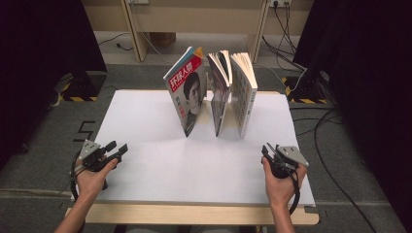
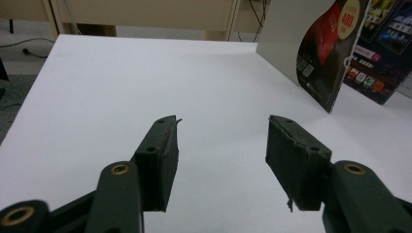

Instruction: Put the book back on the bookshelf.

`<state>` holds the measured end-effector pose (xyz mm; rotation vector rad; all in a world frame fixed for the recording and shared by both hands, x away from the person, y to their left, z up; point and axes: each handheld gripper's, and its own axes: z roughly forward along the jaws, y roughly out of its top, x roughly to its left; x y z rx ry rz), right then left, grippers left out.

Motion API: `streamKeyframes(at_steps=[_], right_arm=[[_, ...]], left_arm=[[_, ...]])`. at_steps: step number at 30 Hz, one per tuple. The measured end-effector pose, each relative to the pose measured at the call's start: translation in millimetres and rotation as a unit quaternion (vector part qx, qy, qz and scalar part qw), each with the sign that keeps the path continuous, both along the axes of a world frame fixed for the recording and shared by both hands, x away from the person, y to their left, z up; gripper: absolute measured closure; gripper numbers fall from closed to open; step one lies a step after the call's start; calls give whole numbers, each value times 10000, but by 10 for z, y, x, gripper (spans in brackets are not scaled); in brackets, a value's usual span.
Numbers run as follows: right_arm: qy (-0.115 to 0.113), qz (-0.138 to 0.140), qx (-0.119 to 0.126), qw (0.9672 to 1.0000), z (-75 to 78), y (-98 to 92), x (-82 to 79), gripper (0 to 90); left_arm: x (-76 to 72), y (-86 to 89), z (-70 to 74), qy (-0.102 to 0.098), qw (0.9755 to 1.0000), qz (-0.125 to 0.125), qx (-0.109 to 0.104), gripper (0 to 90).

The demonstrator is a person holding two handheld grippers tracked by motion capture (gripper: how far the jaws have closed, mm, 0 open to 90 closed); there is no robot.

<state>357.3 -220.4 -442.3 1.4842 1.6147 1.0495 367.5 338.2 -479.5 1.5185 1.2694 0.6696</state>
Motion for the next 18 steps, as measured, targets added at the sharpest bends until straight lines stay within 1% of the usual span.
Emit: streamKeyframes(at_steps=[2, 4, 7, 8, 10, 11, 12, 13, 15, 17, 18], right_arm=[[94, -15, 3, 10000, -73, -26, -15, 501], [145, -42, 28, 9999, -113, -46, -34, 501], [155, -58, 101, 9998, -163, -99, -58, 501], [165, -113, 172, 9997, -178, -115, -68, 501], [212, -141, 180, 9995, -197, -136, -73, 501], [231, -139, 251, 9993, -203, -139, -75, 500], [215, -119, 212, 9995, -216, -144, -67, 500], [249, -143, 218, 9993, -220, -131, -65, 500], [249, -122, 159, 9995, -230, -118, -60, 496], [239, -106, -47, 9996, -227, -96, -55, 494], [230, -82, 2, 9997, -223, -82, -51, 490]], left_arm=[[-14, 8, -37, 27, 10000, 16, 7, 449], [-26, 11, -58, 34, 10000, 38, 8, 449], [-70, 21, -118, 51, 9999, 93, -47, 453], [-80, 19, -132, 65, 9999, 102, -57, 454], [-100, 1, -136, 50, 9999, 91, -60, 454], [-108, -14, -121, 19, 10000, 63, -44, 454], [-108, -24, -109, -22, 10000, 44, -52, 452], [-108, -24, -109, -22, 10000, 44, -52, 451], [-105, -42, -110, -47, 10000, 22, -52, 453], [-101, -38, -127, -4, 10000, 23, -54, 454], [-100, -34, -130, 15, 10000, 31, -60, 457]])
